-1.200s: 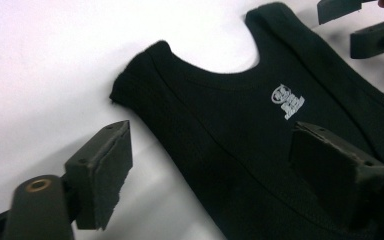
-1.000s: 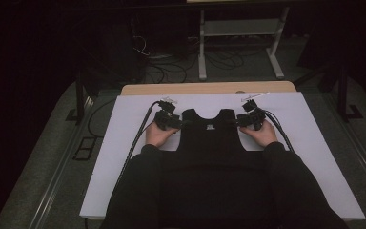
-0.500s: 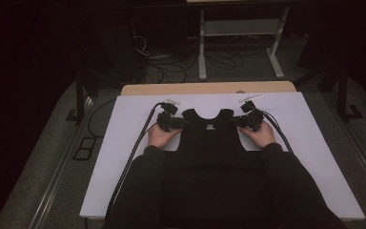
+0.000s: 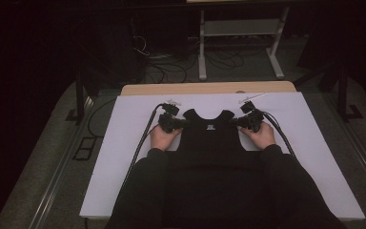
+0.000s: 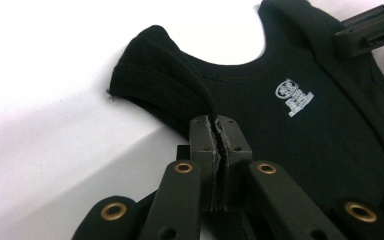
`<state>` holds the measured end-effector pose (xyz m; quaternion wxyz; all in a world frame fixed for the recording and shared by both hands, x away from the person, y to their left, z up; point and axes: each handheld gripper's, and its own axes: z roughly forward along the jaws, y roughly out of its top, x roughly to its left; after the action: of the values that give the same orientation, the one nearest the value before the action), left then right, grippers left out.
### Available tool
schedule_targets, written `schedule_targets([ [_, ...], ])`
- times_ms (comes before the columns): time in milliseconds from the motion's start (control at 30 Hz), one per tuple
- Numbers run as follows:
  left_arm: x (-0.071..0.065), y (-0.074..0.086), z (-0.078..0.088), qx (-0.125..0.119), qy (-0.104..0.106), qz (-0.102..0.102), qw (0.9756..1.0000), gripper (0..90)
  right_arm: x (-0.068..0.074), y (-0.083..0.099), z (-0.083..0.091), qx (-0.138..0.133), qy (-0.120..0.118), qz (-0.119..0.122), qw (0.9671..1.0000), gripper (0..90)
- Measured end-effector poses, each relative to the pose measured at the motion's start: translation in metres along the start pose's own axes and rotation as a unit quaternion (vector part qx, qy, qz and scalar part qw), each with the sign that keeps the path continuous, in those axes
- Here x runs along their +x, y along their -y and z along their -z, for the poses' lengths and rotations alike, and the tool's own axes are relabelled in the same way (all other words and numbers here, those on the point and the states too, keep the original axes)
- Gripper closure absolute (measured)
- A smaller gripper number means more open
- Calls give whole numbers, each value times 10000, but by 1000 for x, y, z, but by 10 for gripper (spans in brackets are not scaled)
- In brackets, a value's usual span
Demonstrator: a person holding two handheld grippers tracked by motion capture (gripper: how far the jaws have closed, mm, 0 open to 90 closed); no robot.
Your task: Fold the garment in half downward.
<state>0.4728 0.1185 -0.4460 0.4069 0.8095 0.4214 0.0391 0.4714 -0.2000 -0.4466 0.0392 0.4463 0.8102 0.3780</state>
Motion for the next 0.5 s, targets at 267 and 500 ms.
schedule_targets([
  [267,-8,-1,14,-131,52,-92,9999,862,11,3,13,-170,-23,108,9998,845],
  [500,-13,5,29,-305,117,-85,9994,863,24,9,28,-373,-54,242,9990,846],
])
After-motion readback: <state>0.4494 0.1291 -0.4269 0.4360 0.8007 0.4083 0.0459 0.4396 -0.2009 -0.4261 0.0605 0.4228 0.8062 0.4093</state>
